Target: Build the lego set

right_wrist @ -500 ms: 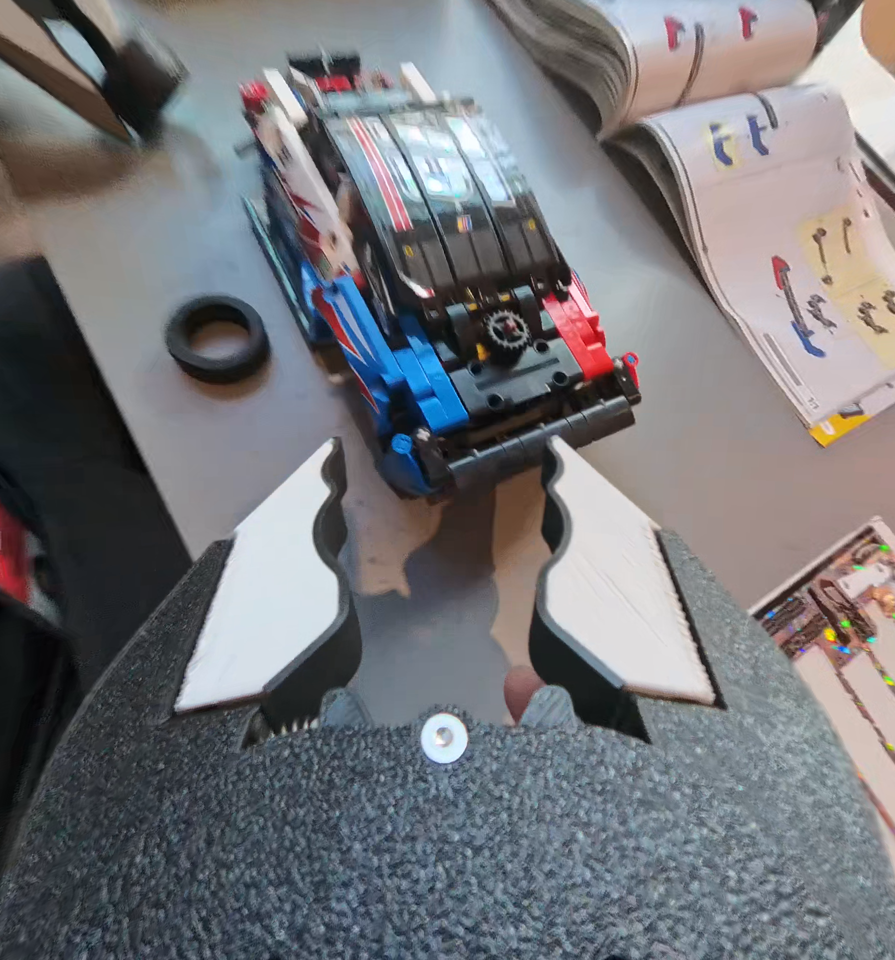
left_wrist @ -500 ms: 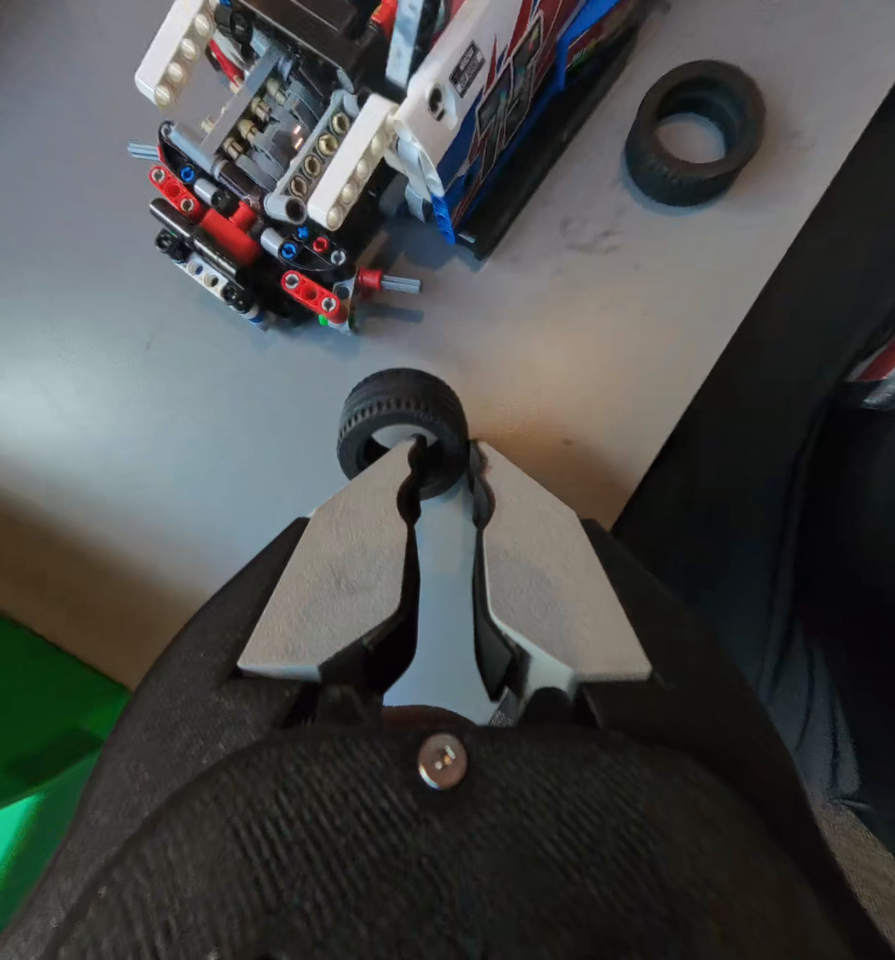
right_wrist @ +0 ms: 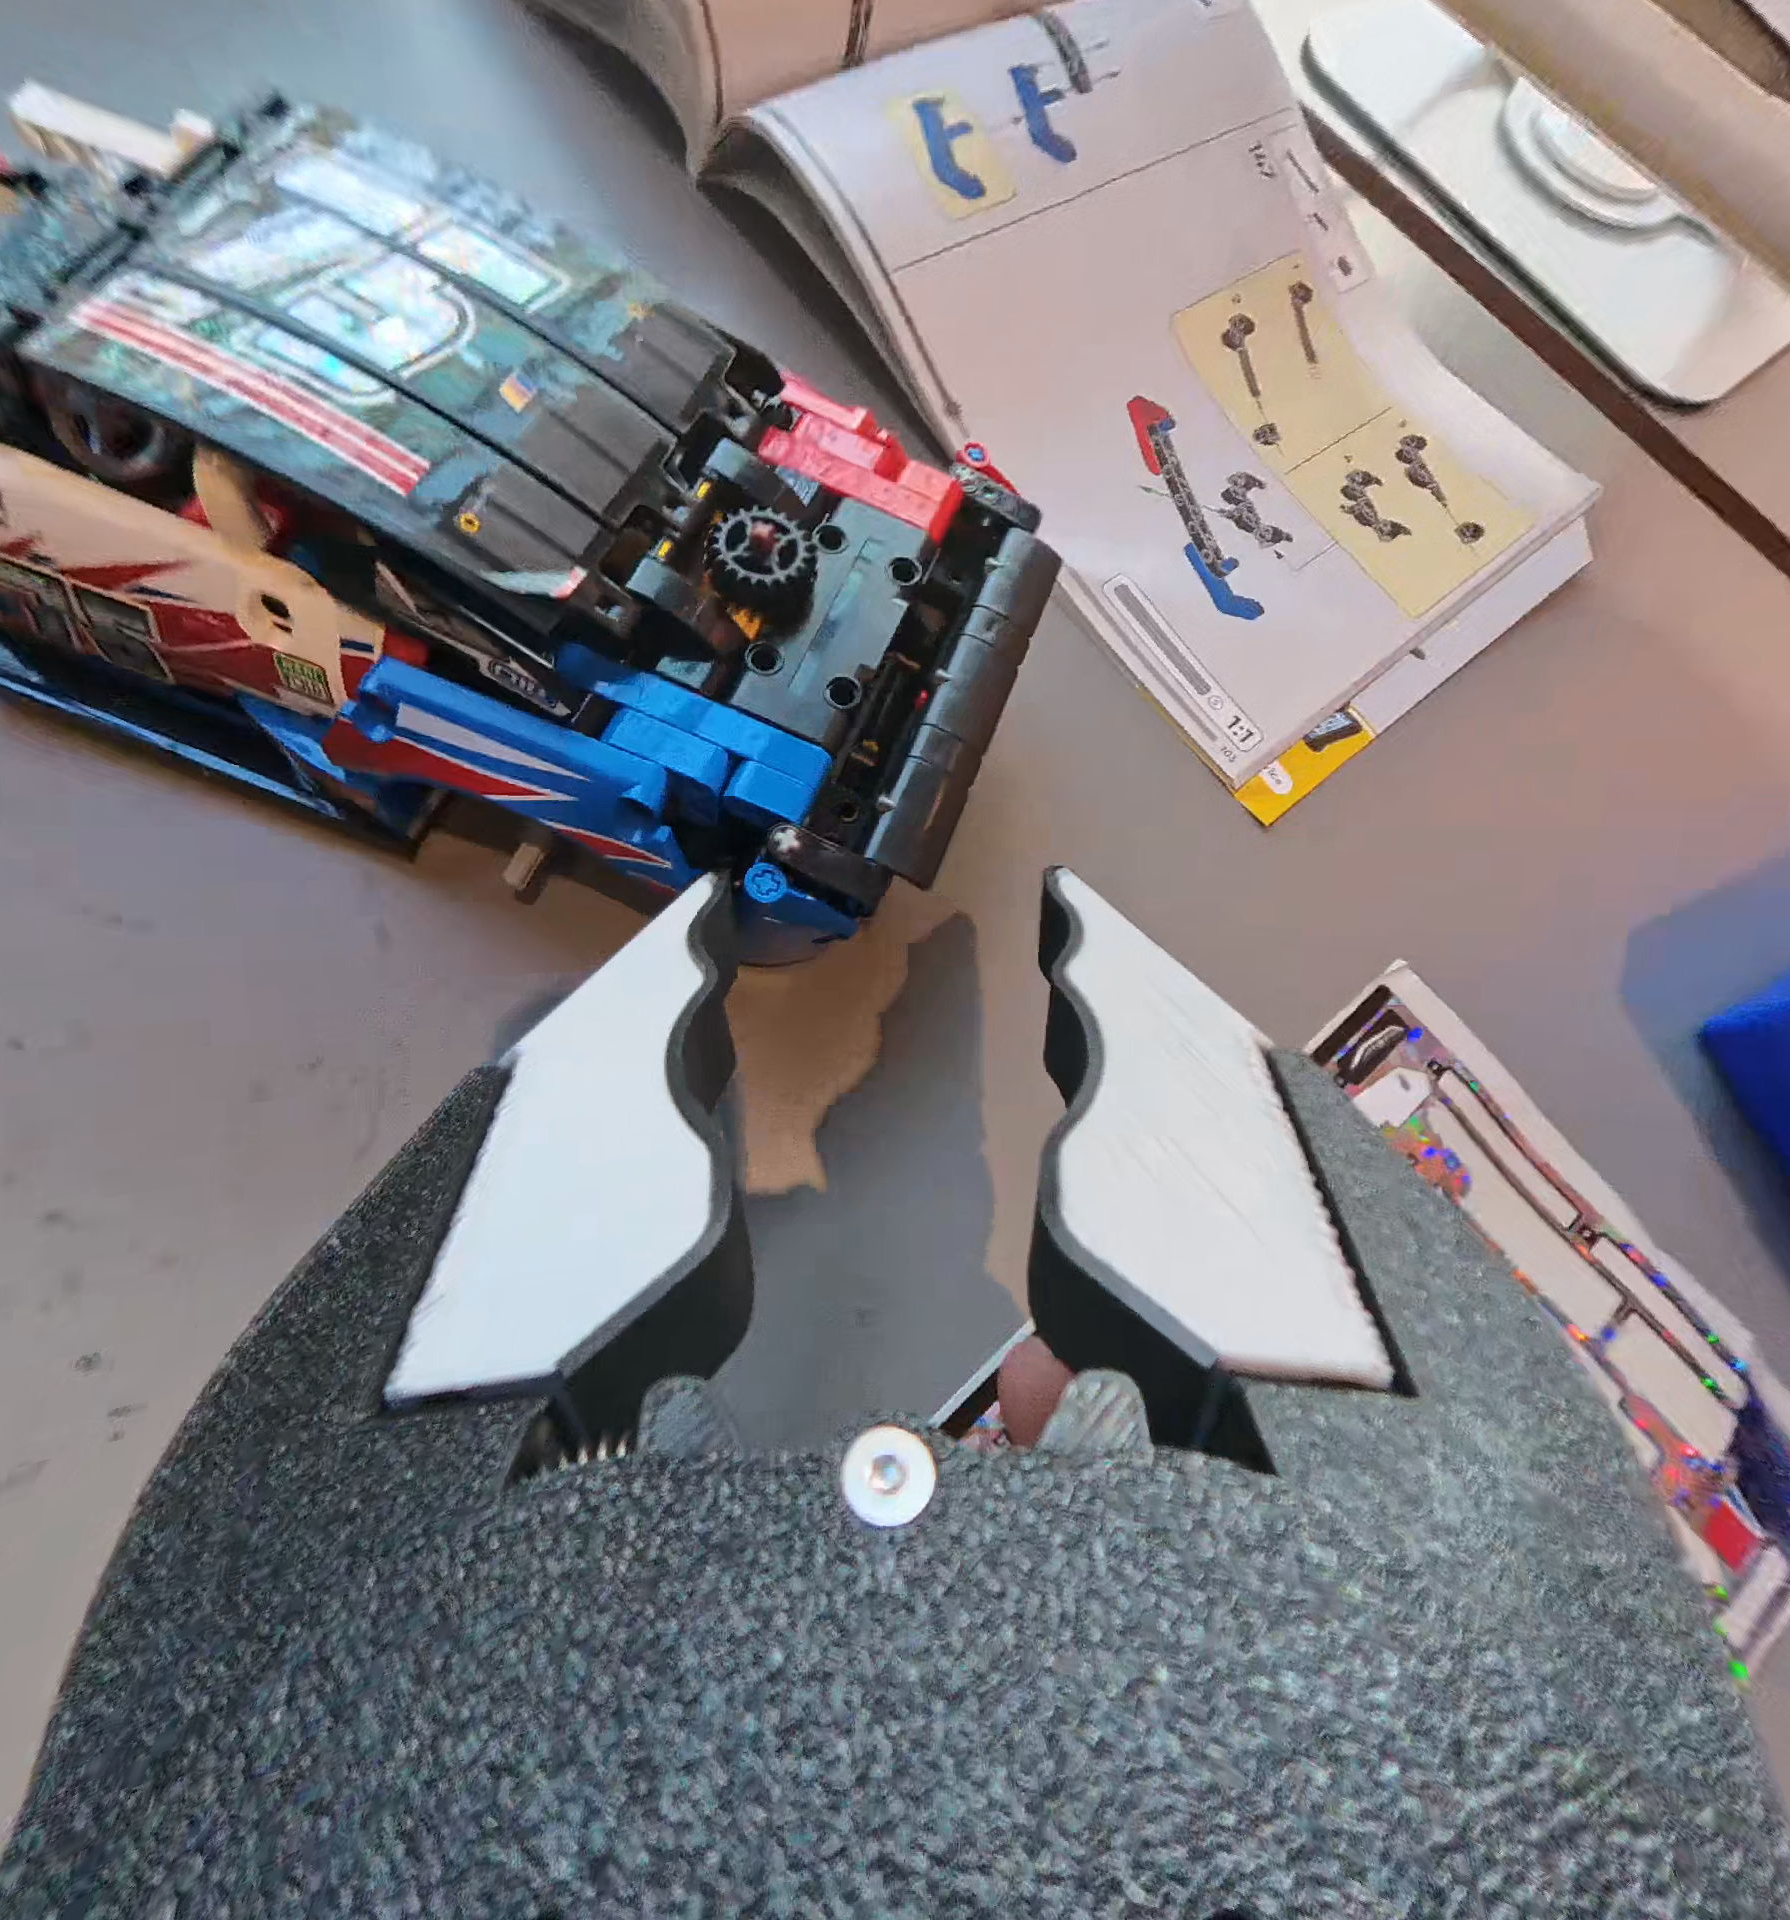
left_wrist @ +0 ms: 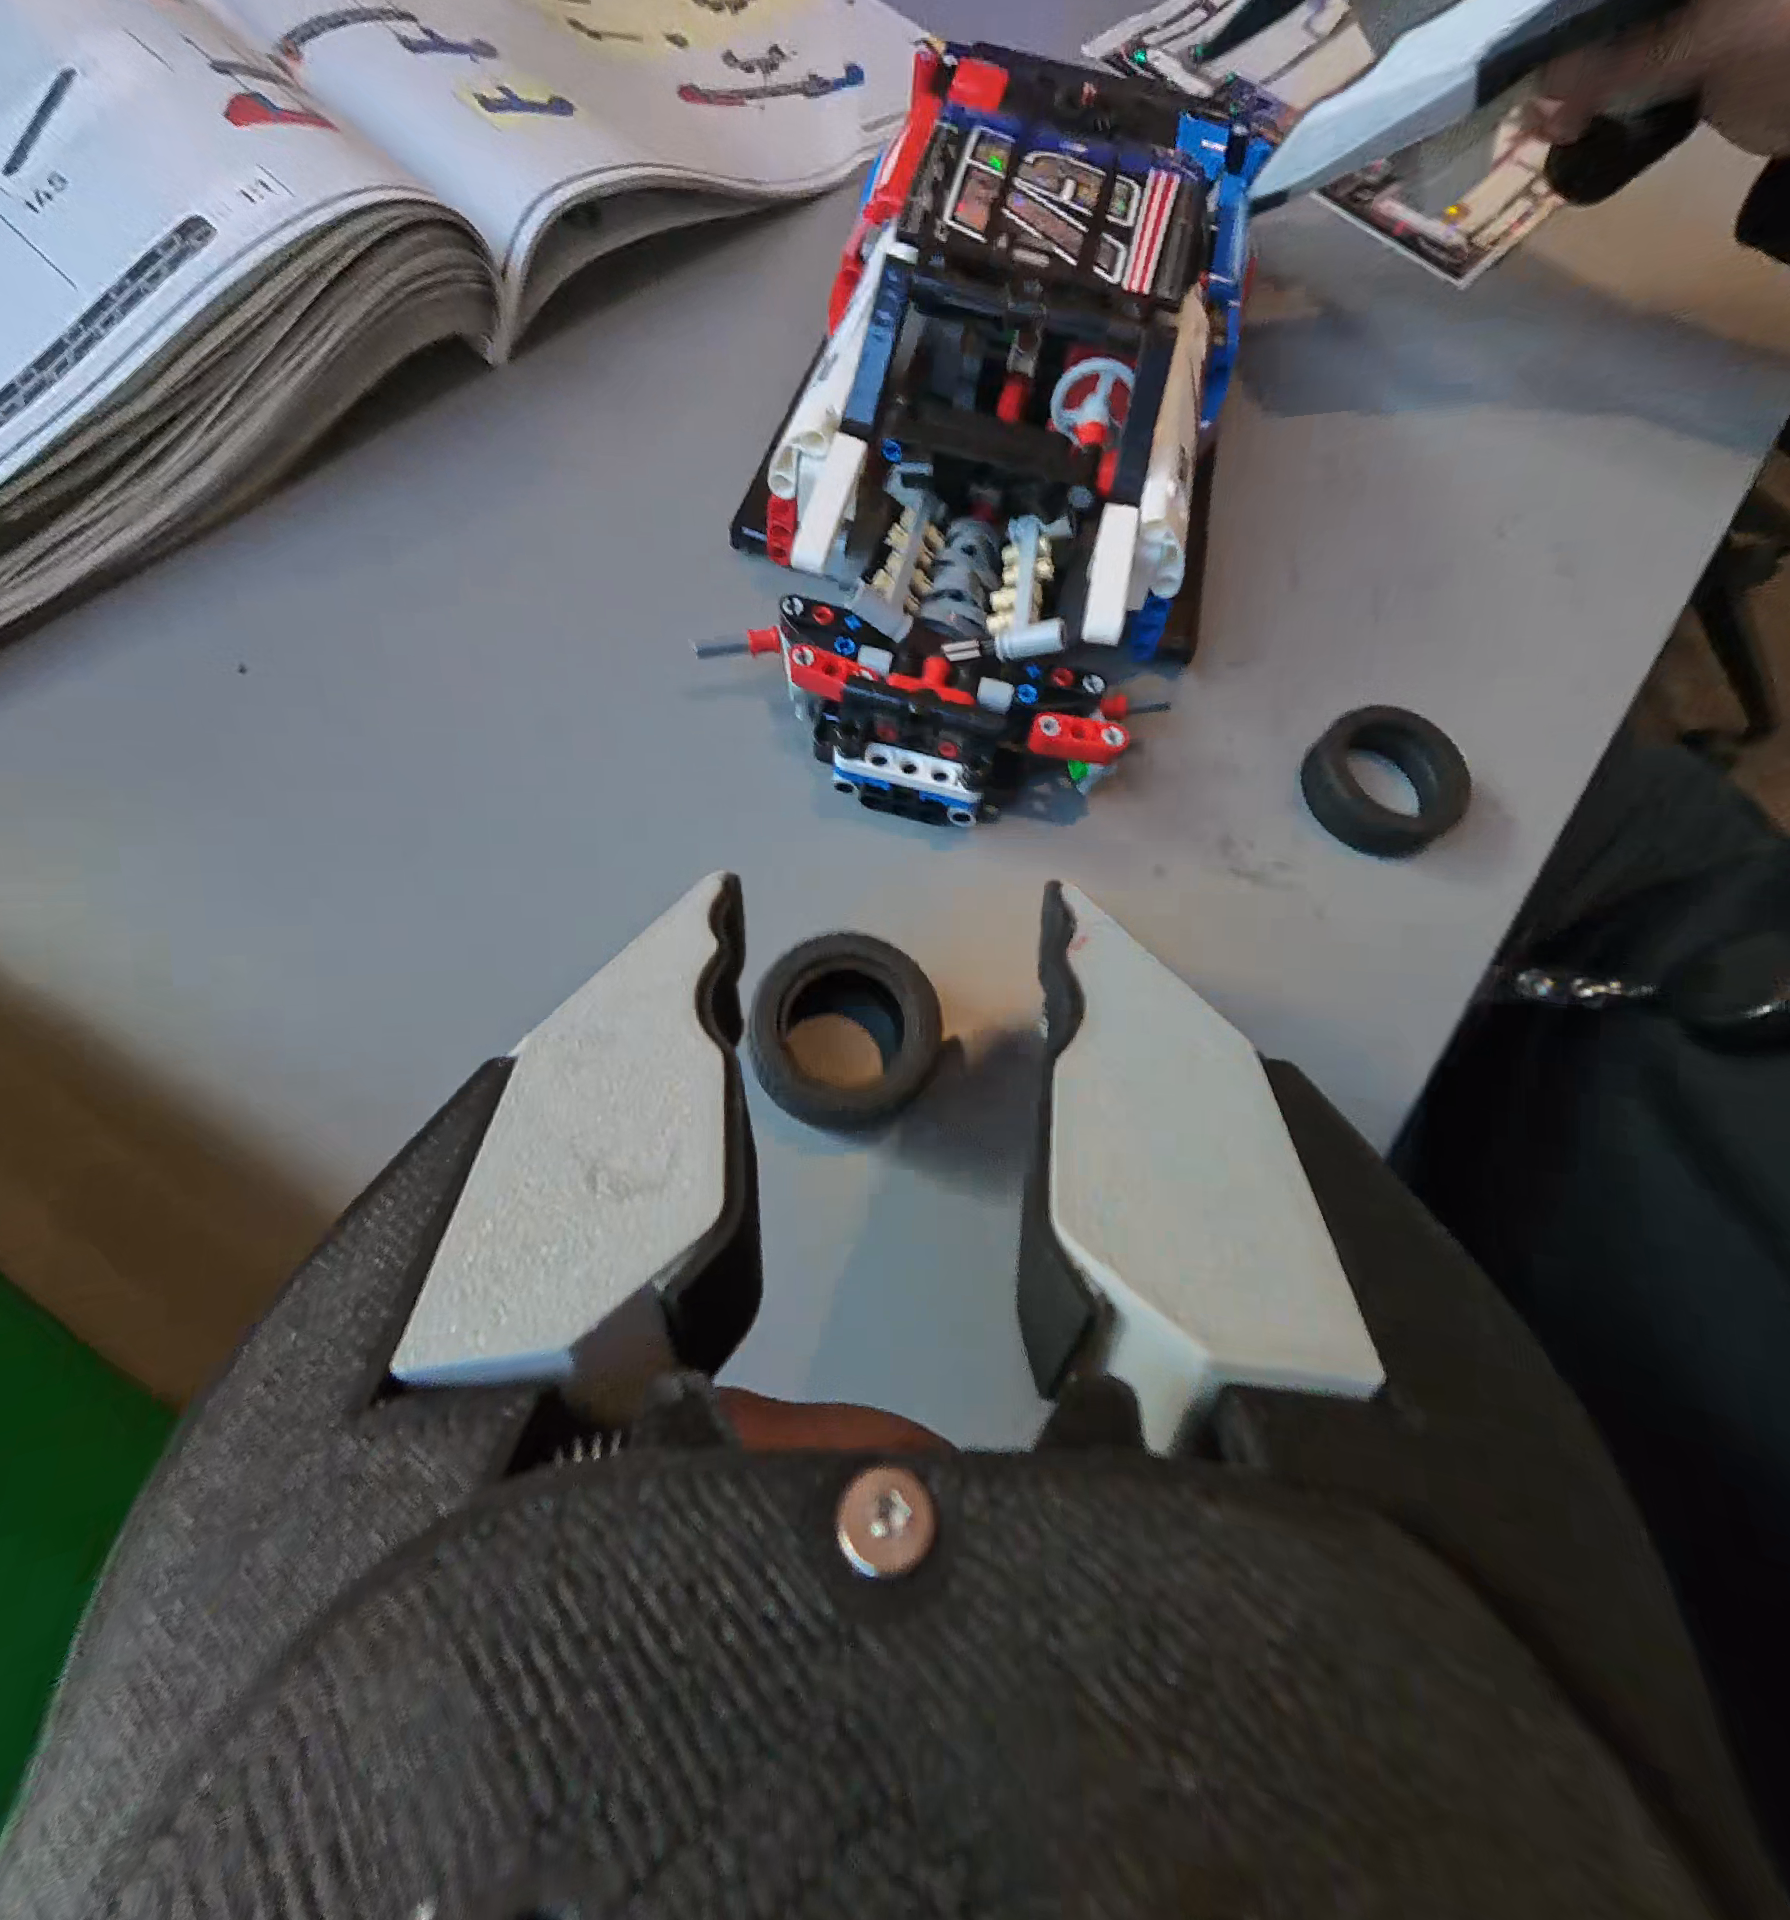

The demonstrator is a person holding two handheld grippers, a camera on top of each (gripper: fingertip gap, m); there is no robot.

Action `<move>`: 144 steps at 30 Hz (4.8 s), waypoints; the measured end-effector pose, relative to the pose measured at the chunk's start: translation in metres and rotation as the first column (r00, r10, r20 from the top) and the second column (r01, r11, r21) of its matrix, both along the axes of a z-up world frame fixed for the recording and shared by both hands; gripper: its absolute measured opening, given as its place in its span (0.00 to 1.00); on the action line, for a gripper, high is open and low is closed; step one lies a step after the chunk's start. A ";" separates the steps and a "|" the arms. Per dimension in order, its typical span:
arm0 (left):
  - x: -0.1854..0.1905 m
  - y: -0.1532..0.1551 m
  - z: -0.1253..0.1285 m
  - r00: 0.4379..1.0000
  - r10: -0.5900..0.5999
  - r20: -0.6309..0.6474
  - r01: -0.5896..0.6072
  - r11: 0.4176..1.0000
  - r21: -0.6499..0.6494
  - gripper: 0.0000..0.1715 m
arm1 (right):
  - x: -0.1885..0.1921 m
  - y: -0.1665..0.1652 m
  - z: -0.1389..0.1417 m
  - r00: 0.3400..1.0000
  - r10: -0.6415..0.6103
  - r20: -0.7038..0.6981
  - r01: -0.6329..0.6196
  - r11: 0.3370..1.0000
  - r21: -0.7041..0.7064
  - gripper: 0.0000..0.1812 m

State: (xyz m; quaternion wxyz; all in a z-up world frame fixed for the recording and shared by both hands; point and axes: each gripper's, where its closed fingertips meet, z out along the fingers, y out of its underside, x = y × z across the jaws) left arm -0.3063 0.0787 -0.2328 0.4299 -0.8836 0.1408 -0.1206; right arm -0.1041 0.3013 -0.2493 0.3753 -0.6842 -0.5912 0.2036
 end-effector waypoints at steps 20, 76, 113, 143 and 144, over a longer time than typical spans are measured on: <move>0.033 0.046 -0.038 0.965 -0.258 -0.053 0.252 0.963 -0.099 0.35 | -0.059 -0.231 -0.027 0.744 0.655 0.132 -0.656 0.754 -0.046 0.13; -0.074 0.164 -0.022 0.933 0.310 0.182 -0.312 0.950 -0.017 0.14 | -0.287 -0.004 -0.002 0.732 0.634 0.250 -0.588 0.773 -0.241 0.05; -0.194 0.015 0.085 0.933 0.101 -0.346 -0.144 0.984 -0.102 0.03 | -0.154 -0.042 0.145 0.887 0.337 -0.314 -0.355 0.935 0.001 0.07; -0.284 -0.031 0.029 0.913 0.221 -0.344 -0.316 0.915 -0.251 0.23 | -0.249 -0.105 0.125 0.868 0.481 -0.125 -0.487 0.873 -0.030 0.07; -0.288 -0.022 0.021 0.917 0.153 -0.367 -0.273 0.914 -0.299 0.23 | -0.256 -0.110 0.127 0.862 0.490 -0.133 -0.498 0.867 -0.032 0.07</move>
